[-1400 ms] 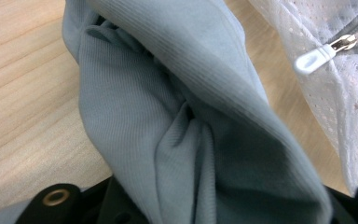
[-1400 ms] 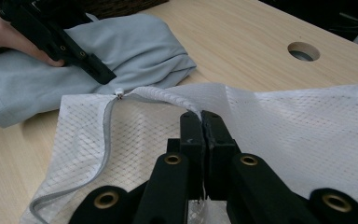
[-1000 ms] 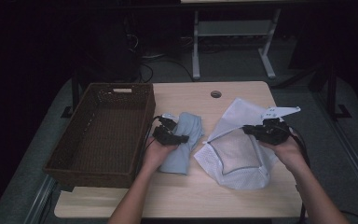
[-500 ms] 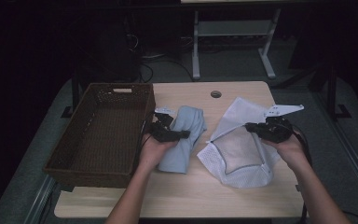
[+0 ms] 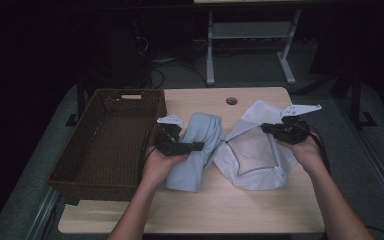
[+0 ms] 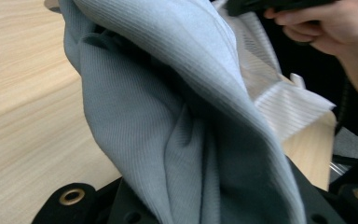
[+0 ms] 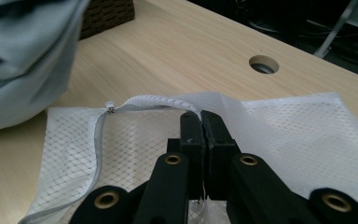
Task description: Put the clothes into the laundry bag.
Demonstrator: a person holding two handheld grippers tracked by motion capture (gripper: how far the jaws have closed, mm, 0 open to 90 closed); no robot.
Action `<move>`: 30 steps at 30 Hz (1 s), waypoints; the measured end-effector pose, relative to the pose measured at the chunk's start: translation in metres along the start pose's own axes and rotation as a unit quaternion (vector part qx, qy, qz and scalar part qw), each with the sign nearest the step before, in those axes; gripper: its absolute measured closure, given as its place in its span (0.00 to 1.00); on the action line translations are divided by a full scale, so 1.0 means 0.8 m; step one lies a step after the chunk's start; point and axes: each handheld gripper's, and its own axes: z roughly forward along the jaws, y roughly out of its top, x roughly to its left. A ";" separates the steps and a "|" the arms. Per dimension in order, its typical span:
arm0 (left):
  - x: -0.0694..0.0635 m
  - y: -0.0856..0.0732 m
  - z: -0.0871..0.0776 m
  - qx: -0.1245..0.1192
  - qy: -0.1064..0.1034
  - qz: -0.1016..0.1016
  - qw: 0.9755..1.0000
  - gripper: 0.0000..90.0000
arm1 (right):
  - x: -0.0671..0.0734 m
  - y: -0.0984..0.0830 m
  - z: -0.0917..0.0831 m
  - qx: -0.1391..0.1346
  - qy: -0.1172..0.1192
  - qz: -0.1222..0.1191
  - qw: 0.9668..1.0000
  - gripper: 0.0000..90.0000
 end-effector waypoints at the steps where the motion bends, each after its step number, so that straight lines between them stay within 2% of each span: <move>1: -0.002 -0.001 -0.002 -0.003 -0.003 -0.001 1.000 0.79 | -0.001 0.000 0.003 -0.001 0.001 0.002 1.000 0.97; 7: -0.014 -0.007 -0.008 -0.001 -0.021 0.005 1.000 0.79 | -0.002 -0.002 0.015 0.005 0.002 0.004 1.000 0.97; 12: -0.024 -0.010 0.000 0.006 -0.043 0.012 0.999 0.79 | 0.000 -0.002 0.015 0.003 0.002 0.003 1.000 0.97; 20: -0.047 -0.005 0.034 0.026 -0.071 0.033 0.997 0.79 | 0.000 -0.002 0.013 0.000 0.008 0.003 1.000 0.97; 30: -0.059 -0.003 0.088 0.056 -0.075 0.044 0.995 0.79 | 0.009 0.000 0.009 -0.004 0.016 -0.002 1.000 0.97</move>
